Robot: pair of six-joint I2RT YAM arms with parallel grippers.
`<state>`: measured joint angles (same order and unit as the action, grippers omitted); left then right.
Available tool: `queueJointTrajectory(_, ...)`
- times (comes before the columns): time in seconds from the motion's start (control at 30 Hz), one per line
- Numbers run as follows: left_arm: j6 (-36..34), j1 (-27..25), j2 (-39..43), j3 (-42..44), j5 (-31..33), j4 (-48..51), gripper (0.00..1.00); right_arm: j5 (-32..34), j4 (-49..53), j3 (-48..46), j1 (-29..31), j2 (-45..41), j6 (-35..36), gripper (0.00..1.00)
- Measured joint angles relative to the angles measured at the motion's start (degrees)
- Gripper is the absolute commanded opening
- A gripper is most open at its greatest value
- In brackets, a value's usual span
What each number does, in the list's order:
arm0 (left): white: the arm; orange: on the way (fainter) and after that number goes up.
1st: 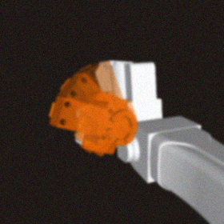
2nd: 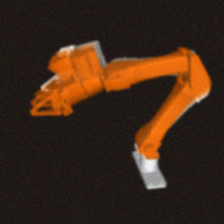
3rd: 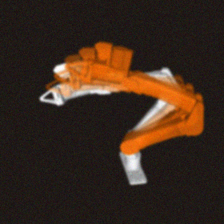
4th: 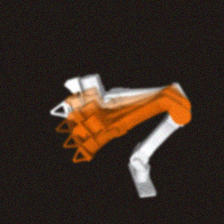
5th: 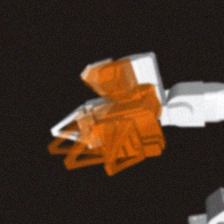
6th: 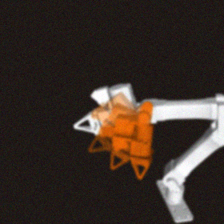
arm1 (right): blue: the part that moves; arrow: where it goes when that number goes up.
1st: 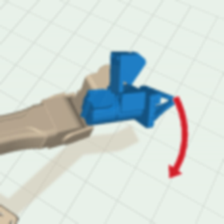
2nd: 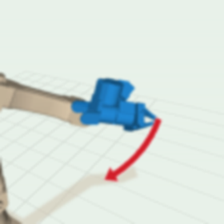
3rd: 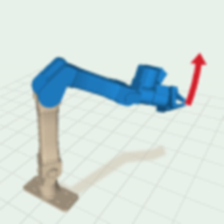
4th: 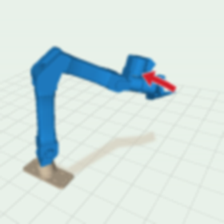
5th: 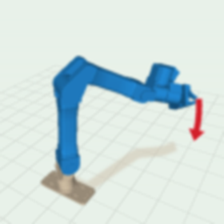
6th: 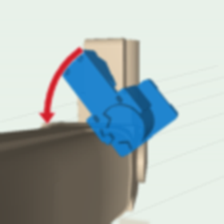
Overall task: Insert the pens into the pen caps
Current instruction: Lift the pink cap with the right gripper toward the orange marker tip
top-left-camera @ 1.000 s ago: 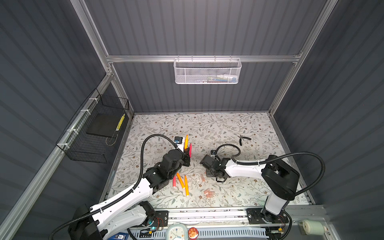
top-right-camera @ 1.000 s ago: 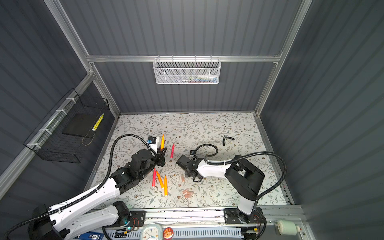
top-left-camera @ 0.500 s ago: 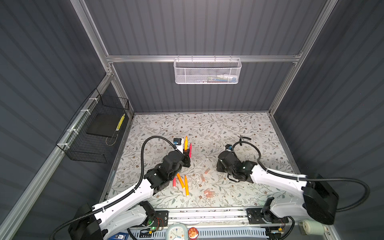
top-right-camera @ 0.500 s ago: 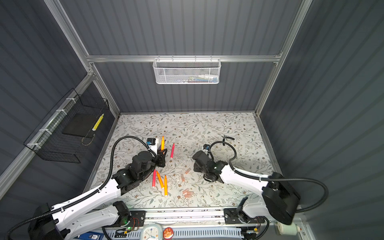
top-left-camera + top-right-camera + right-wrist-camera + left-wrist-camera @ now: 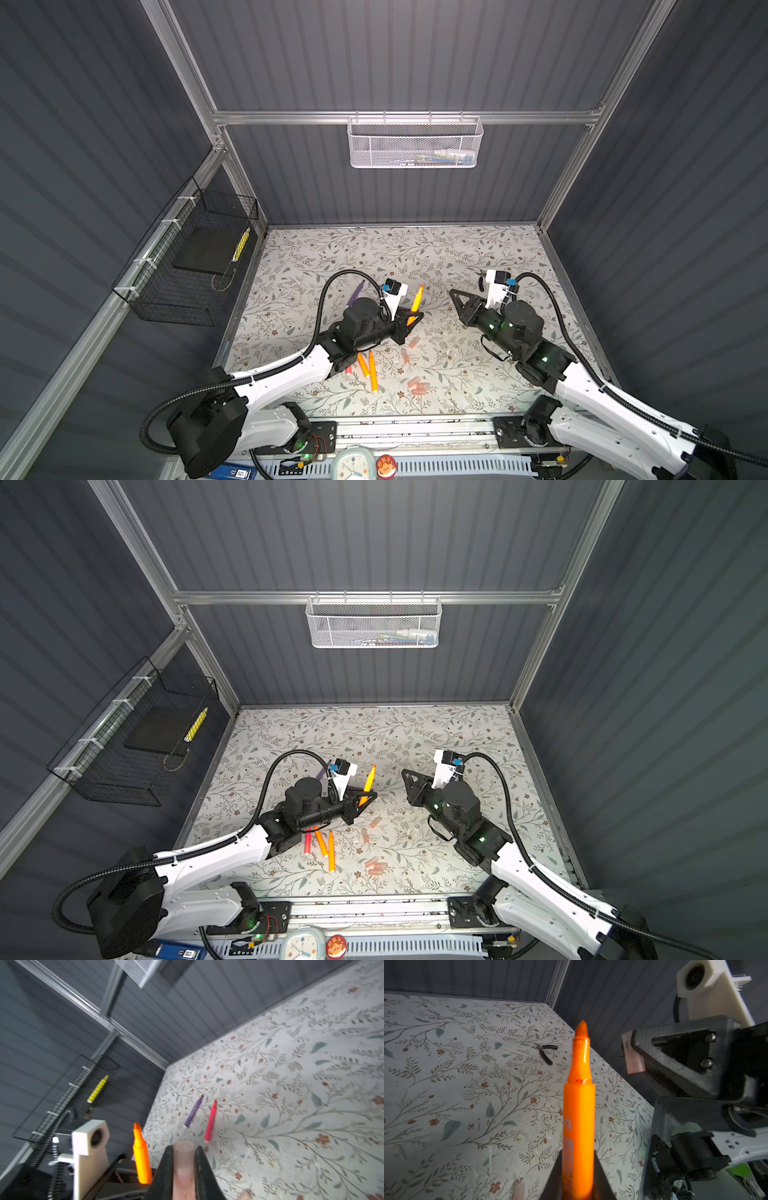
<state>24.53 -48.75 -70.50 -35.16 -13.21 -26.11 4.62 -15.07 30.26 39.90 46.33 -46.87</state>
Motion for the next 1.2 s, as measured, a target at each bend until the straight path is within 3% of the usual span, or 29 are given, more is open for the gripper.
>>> queueJointTrajectory(0.43, 2.1, -2.0, -3.5, 0.1, -1.9, -6.2, 0.0, -2.1, -13.9, 0.7, 0.0, 7.5, -0.7, 0.0)
queueJointTrajectory(1.2, 3.2, -2.7, -4.2, 0.1, -2.3, -7.7, 0.0, -5.3, -21.4, 3.3, 0.0, 15.1, -3.5, 0.0)
